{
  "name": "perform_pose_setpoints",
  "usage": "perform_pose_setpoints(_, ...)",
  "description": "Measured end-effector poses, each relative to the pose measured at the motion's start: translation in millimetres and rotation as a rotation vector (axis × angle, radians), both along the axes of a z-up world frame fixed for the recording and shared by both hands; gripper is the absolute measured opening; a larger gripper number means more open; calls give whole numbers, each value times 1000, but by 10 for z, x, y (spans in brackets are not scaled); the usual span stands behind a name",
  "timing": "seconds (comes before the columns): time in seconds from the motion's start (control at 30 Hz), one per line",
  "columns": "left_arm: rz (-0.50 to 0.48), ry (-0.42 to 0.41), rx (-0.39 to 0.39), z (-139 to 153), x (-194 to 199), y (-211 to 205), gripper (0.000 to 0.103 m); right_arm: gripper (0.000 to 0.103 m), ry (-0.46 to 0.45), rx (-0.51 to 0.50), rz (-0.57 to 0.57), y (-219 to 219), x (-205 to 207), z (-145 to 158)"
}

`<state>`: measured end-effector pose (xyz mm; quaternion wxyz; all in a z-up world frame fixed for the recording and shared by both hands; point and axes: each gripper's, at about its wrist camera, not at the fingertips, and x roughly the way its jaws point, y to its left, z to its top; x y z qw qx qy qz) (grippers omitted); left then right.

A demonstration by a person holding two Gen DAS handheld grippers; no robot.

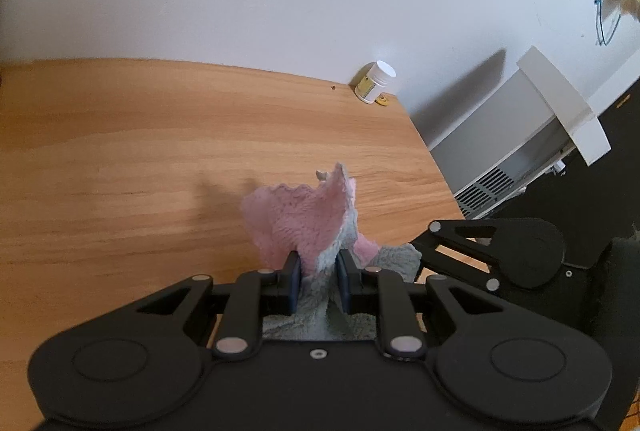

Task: Clean bowl
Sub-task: 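Raise and tilt the bowl with the right gripper toward the cloth, then rub the cloth in the left gripper against the bowl held by the right gripper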

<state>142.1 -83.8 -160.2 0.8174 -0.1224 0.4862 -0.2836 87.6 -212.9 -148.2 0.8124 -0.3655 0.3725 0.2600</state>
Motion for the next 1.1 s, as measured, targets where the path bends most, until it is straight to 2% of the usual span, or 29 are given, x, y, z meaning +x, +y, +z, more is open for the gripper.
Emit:
perform_pose_setpoints(0.23,3,14,-29,-8,5,11,18,18,35,-99,101,47,115,-24)
perform_pose_setpoints(0.4,32,32,-64,-23,46,88,18,12,35,-100,102,17,151,13)
perform_pose_setpoints(0.47,47,42,-73,-37,77,123,17,8,7,-92,102,-13,119,31)
perform_pose_setpoints(0.57,45,51,-71,-49,100,114,17,8,-46,-94,110,-26,35,47)
perform_pose_setpoints(0.73,56,70,-112,-62,145,143,17,8,-134,-82,115,-6,-56,102)
perform_pose_setpoints(0.97,85,85,-176,-66,231,273,17,9,-203,-49,98,-11,-17,265)
perform_pose_setpoints(1.1,75,82,-146,-98,261,308,17,9,-227,-42,107,-8,21,342)
